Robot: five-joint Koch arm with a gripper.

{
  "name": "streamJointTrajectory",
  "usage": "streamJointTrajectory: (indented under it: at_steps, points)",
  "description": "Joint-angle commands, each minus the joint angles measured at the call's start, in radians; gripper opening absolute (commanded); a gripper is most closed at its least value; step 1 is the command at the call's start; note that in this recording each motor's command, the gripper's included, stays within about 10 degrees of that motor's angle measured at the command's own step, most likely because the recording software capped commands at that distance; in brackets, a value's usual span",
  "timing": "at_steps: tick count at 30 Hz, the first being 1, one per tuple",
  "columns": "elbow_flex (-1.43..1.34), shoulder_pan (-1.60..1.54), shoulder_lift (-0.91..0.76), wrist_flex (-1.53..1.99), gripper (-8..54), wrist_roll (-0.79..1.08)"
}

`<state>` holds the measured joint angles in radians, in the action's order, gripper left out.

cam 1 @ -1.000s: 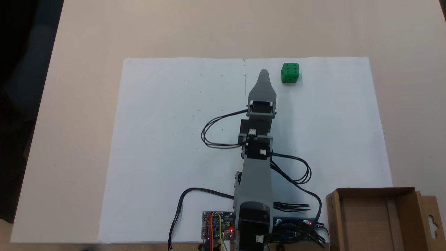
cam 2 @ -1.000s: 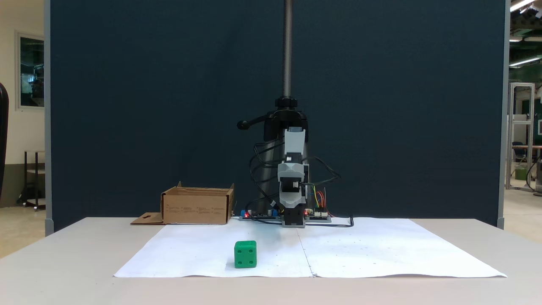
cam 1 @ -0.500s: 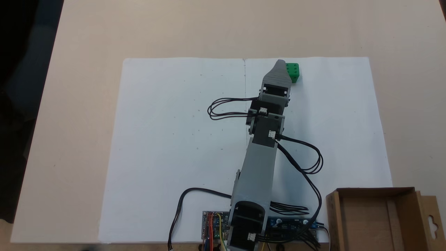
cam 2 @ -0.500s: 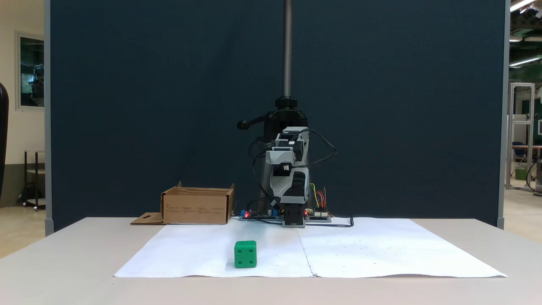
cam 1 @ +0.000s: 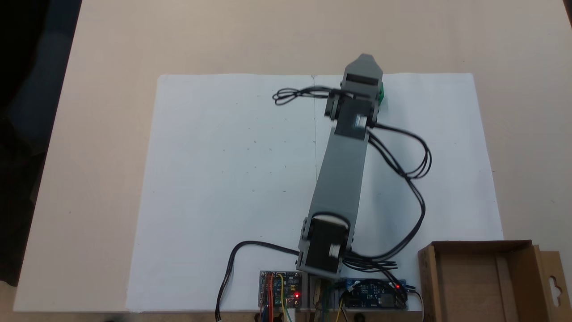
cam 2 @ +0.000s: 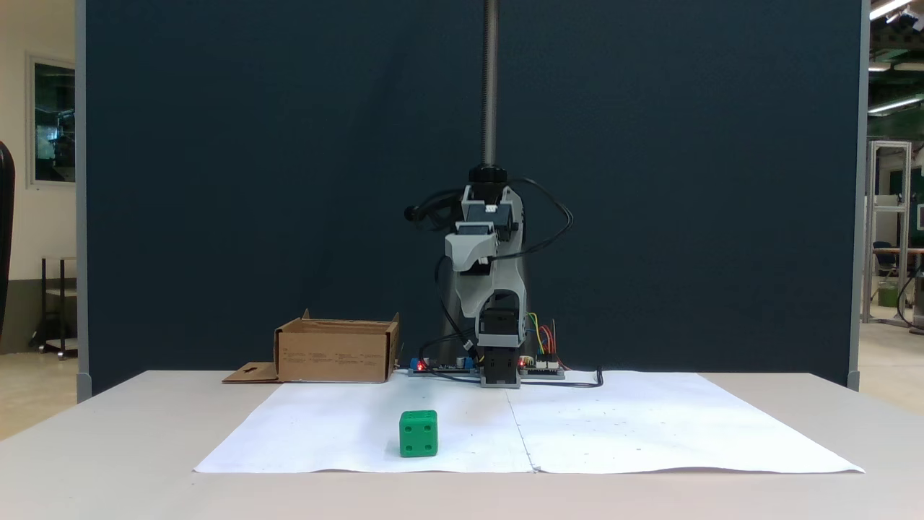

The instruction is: Grasp a green dice and put it in the bin.

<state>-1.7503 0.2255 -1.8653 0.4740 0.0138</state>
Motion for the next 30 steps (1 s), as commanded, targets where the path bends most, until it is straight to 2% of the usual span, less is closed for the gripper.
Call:
streamJointTrajectory:
  at_steps: [1,6,17,30]
  points:
    - [0.109,0.012,0.044,0.091,42.5,0.048]
    - [0.318,0.029,0.187,0.216,42.6,0.061]
    - [0.612,0.081,0.472,0.360,42.5,0.250]
    - [0.876,0.144,0.657,0.518,42.5,0.517]
